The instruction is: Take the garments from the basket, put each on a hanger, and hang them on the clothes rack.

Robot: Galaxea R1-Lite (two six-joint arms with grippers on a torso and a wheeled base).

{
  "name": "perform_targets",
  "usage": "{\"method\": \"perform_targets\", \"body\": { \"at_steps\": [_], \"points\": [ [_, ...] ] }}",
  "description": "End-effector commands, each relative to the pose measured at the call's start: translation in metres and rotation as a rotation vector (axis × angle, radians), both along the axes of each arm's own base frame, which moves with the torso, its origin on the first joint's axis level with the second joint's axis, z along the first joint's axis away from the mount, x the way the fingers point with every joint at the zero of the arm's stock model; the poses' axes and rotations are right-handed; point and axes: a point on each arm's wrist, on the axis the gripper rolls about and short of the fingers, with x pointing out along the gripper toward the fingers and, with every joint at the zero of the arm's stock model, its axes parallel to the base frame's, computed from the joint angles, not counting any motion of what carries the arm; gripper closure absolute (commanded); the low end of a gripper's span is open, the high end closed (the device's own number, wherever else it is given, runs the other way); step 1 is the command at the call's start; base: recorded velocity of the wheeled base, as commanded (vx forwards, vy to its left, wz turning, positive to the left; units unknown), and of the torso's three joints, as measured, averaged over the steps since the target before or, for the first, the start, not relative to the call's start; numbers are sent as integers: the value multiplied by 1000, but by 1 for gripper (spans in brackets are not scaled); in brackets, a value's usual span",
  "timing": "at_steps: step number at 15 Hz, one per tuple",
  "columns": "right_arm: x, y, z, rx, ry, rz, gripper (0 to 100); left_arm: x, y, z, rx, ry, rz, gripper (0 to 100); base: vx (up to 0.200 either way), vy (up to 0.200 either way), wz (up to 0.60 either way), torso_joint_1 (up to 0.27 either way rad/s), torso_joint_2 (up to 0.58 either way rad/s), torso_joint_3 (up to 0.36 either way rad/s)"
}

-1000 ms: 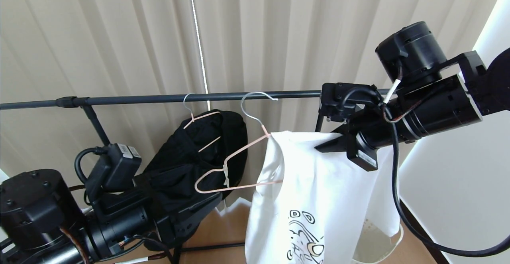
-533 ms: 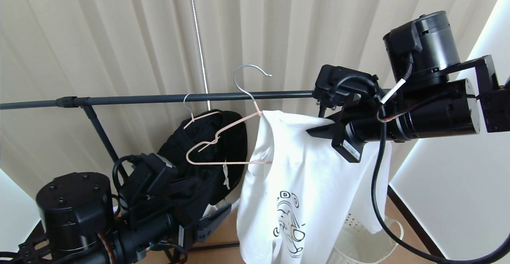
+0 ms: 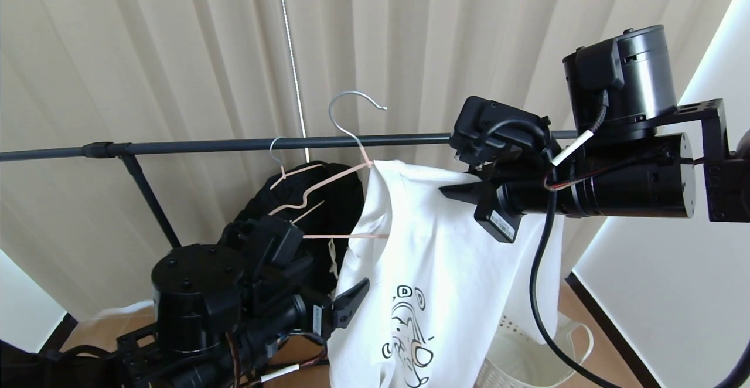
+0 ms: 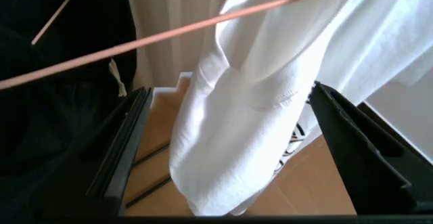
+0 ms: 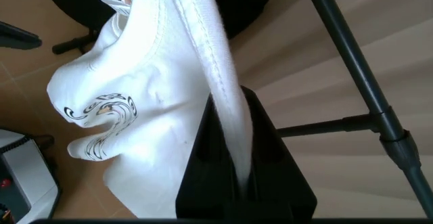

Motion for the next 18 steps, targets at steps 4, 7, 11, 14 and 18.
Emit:
{"method": "perform_targets", "body": {
  "at_steps": [4,7,11,14,18],
  "points": [
    [-13,1,7,64,23,-9,100,15,-16,-9,12,2,96,0,0,0,0,0,0,0],
    [-15,-1,10,73,14,-9,100,23,-20,-10,23,-22,181,0,0,0,0,0,0,0],
    [-16,0,11,75,14,-5,100,25,-29,-14,32,-62,255,0,0,0,0,0,0,0],
    [-16,0,13,71,2,-29,100,28,-32,-20,56,-88,286,0,0,0,0,0,0,0],
    [-19,-3,20,111,-9,-45,100,31,-32,-26,90,-104,305,0,0,0,0,0,0,0]
  ]
}}
